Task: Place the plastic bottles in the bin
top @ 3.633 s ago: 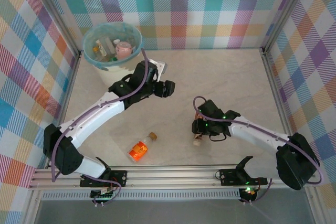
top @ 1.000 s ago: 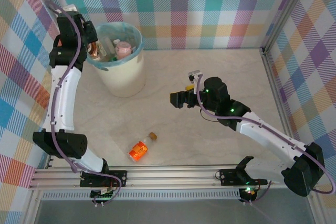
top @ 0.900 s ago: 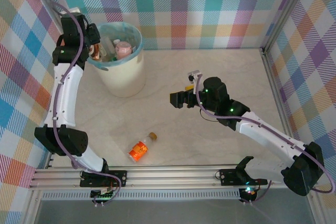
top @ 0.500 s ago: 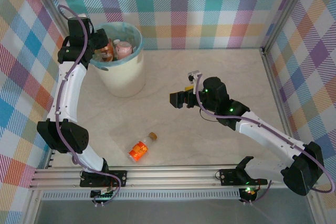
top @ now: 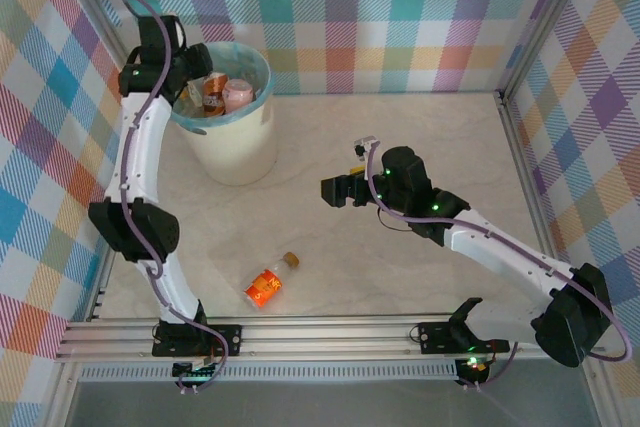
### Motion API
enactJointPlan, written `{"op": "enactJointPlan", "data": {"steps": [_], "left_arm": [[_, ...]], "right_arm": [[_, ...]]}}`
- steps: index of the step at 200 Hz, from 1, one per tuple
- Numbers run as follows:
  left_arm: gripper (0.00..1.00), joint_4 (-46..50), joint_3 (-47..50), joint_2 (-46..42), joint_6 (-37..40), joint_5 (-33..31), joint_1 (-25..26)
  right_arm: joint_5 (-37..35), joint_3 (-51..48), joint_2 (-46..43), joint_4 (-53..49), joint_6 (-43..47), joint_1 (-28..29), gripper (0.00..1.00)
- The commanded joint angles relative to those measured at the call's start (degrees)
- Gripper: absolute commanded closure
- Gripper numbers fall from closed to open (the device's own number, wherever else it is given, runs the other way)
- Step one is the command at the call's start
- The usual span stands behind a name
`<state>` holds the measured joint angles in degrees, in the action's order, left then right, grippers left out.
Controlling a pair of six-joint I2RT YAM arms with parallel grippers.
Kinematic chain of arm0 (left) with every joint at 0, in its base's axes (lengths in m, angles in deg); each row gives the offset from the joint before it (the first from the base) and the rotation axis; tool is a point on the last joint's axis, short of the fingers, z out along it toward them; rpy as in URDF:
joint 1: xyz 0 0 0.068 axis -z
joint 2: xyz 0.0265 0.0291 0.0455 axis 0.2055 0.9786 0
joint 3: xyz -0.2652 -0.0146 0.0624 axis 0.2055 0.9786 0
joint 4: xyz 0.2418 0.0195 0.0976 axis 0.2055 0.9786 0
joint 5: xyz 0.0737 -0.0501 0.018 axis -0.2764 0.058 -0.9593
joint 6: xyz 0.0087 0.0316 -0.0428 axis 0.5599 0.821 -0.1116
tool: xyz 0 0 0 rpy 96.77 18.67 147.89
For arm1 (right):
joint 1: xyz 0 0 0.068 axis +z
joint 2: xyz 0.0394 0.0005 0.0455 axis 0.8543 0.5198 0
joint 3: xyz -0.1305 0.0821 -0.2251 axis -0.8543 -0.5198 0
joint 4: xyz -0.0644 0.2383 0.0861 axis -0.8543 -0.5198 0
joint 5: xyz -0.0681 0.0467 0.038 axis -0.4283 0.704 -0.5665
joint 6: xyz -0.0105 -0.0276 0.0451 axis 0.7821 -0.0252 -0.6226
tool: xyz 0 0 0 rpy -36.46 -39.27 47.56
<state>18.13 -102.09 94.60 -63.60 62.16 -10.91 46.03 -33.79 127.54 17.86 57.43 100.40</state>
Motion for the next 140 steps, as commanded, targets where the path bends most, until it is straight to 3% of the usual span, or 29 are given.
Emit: {"op": "enactJointPlan", "data": {"steps": [1,53,82,107,140], "left_arm": [[0.47,7.12,-0.38,3.56,-0.30,3.32,0.88],[0.50,6.64,1.47,3.52,-0.38,2.40,1.25],[0.46,7.48,-3.86,3.01,-0.13,2.62,1.25],[0.34,8.34,-8.20,1.20,-0.27,2.12,1.25],[0.32,4.46,-0.90,-7.80,-0.86,0.85,1.25]], "right_arm": [[1.26,0.82,0.46,1.51,-0.91,0.20,0.03],[1.39,1.26,0.70,0.83,-0.82,0.25,0.03],[2.31,2.18,1.50,0.85,-1.62,0.22,0.03],[4.30,3.59,2.84,-0.42,-1.15,0.36,0.03],[9.06,6.05,5.64,-4.21,2.13,1.12,0.03]]}}
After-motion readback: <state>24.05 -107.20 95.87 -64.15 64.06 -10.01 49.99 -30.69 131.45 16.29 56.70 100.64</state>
